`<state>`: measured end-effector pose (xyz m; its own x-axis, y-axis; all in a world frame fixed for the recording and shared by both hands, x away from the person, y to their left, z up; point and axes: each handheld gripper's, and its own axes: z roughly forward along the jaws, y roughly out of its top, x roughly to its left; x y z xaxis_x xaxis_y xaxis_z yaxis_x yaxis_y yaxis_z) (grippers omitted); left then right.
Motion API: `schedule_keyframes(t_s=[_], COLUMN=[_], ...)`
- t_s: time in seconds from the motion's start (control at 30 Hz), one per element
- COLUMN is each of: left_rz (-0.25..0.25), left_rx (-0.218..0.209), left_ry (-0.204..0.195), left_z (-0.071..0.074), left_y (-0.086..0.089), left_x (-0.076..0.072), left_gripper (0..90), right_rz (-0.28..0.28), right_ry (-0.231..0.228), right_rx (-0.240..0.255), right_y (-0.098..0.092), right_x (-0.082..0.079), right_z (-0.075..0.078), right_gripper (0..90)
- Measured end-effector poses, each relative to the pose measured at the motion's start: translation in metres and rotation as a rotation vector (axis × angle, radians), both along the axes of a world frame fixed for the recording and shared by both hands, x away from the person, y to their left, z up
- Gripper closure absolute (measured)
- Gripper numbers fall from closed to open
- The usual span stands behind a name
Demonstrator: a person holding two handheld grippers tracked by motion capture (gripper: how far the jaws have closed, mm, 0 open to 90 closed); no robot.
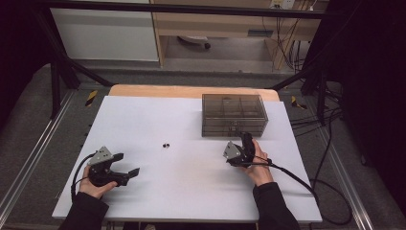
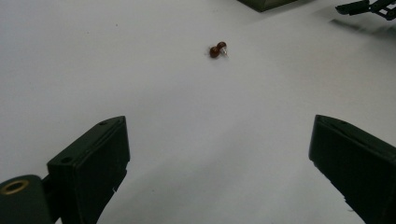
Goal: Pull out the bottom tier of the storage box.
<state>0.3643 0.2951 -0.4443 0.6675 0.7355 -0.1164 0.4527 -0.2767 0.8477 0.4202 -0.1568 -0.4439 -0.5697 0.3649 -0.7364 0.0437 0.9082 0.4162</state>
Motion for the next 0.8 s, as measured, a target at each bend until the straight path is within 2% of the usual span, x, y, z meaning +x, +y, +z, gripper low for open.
schedule_keyframes(t_s=[0.1,0.2,0.23,0.4,0.8], left_rz=[0.0,0.0,0.001,0.002,0.002], left_rx=[-0.001,0.0,0.0,0.0,0.002], left_ry=[-0.001,-0.001,-0.001,-0.001,-0.001], left_z=[0.0,0.0,0.0,0.0,0.0], left_y=[0.0,0.0,0.0,0.0,0.0], left_x=[0.0,0.0,0.0,0.0,0.0], left_gripper=[4.9,4.9,4.9,4.9,4.9], right_rz=[0.006,0.007,0.013,0.02,0.013], right_ry=[-0.037,-0.043,-0.059,-0.092,-0.123], right_rx=[-0.025,-0.038,-0.06,-0.069,-0.106], right_y=[0.002,0.003,0.003,0.004,0.007], right_x=[0.001,0.002,0.003,0.004,0.009], right_z=[-0.004,-0.006,-0.007,-0.009,-0.019], right_gripper=[26.0,27.1,28.6,31.7,36.8])
